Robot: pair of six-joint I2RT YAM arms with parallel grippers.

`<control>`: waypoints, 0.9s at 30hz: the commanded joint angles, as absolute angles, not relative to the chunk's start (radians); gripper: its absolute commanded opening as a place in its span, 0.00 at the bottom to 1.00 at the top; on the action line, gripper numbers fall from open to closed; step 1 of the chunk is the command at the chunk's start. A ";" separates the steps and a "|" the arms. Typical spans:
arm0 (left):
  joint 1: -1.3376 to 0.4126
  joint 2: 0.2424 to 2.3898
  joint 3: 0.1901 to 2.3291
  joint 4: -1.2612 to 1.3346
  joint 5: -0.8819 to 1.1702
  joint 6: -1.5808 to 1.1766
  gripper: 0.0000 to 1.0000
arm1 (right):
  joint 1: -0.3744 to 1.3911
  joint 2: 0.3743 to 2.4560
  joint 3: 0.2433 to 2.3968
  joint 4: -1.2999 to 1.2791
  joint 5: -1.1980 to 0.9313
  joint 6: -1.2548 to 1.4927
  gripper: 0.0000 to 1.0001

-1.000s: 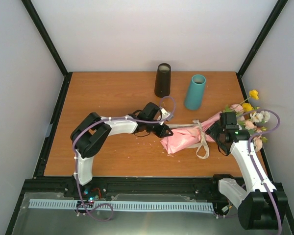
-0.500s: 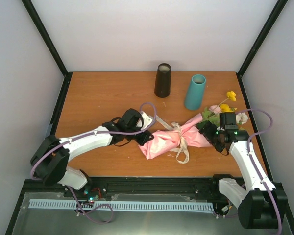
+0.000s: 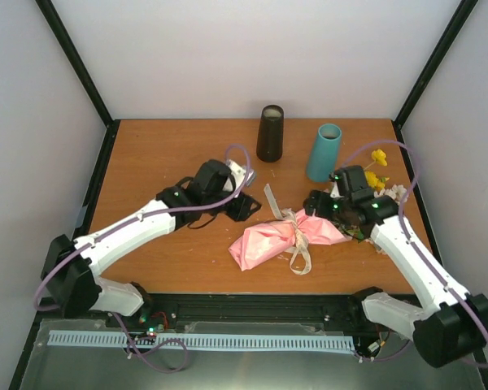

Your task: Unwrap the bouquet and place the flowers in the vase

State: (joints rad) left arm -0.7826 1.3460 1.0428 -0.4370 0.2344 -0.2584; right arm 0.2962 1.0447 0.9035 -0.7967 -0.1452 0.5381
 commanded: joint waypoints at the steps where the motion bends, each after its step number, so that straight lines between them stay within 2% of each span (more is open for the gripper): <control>1: -0.781 1.471 1.180 -0.397 0.267 -0.294 0.48 | 0.420 1.160 0.995 -0.807 -0.034 0.422 0.88; 5: -0.775 1.610 1.227 -0.401 0.352 -0.268 0.41 | 0.464 1.313 1.120 -0.813 0.004 0.374 0.84; 8: -0.775 1.652 1.184 -0.379 0.429 -0.256 0.37 | 0.482 1.407 1.188 -0.815 0.012 0.346 0.81; 18: -0.776 1.607 0.904 -0.241 0.501 -0.274 0.33 | 0.511 1.664 1.303 -0.855 -0.051 0.268 0.66; 27: -0.775 1.576 0.802 -0.188 0.451 -0.268 0.33 | 0.555 1.824 1.373 -0.905 -0.161 0.222 0.60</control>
State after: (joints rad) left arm -0.7773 1.5875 0.8169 -0.2157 0.4740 -0.2756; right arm 0.5186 1.7771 1.3350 -0.8597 -0.0956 0.2604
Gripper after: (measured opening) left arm 0.334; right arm 0.603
